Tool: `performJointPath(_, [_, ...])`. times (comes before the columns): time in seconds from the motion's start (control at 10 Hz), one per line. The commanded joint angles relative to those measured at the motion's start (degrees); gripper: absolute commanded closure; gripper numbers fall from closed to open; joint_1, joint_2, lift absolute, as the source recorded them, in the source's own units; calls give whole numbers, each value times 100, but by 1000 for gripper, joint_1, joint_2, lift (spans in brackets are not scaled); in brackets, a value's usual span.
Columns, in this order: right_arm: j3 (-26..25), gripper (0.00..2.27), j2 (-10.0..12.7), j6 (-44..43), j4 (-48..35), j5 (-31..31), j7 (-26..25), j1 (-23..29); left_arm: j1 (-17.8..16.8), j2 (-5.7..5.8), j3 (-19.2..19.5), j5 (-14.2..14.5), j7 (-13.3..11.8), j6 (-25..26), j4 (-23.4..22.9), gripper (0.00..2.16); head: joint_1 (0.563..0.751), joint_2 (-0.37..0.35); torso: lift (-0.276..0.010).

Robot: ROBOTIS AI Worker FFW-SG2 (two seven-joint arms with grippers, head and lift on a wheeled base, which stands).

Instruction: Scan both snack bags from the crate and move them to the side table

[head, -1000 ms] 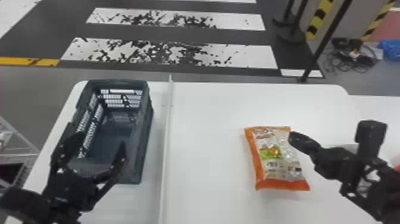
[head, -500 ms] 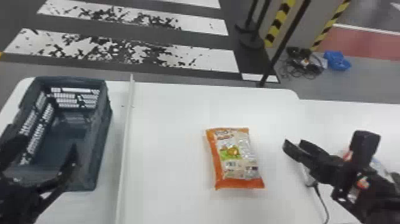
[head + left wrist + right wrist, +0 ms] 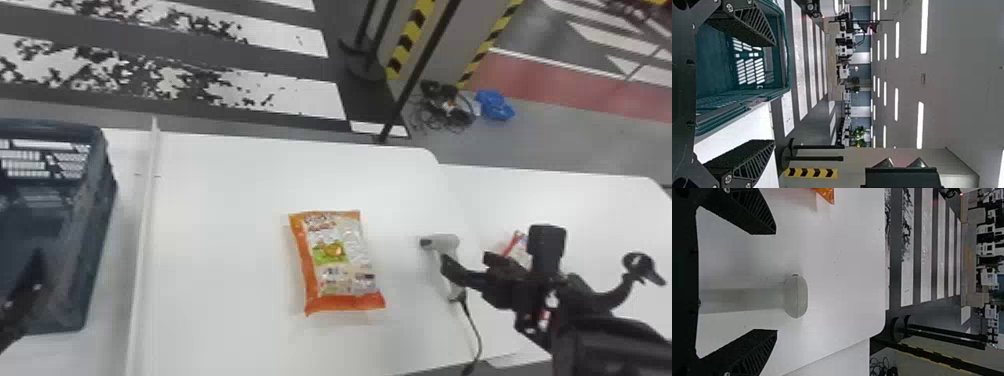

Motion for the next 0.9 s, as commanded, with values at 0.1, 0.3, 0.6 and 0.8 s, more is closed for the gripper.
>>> performJointPath(0.1, [55,16,-251,249,532,141,243,-275,3,12,9,0,9,0,10,124,695,-350,-75])
performJointPath(0.3, [213,16,-436,319,1006,281,410,-582,3,12,9,0,0,0,1,124,695,-350,-75])
performJointPath(0.6, [529,16,-717,284,1701,466,533,-1031,12,12,18,0,9,0,1,124,695,-350,-75])
performJointPath(0.8, [732,43,-831,249,2035,580,577,-1268,12,-6,18,-9,9,0,1,124,695,-350,-75])
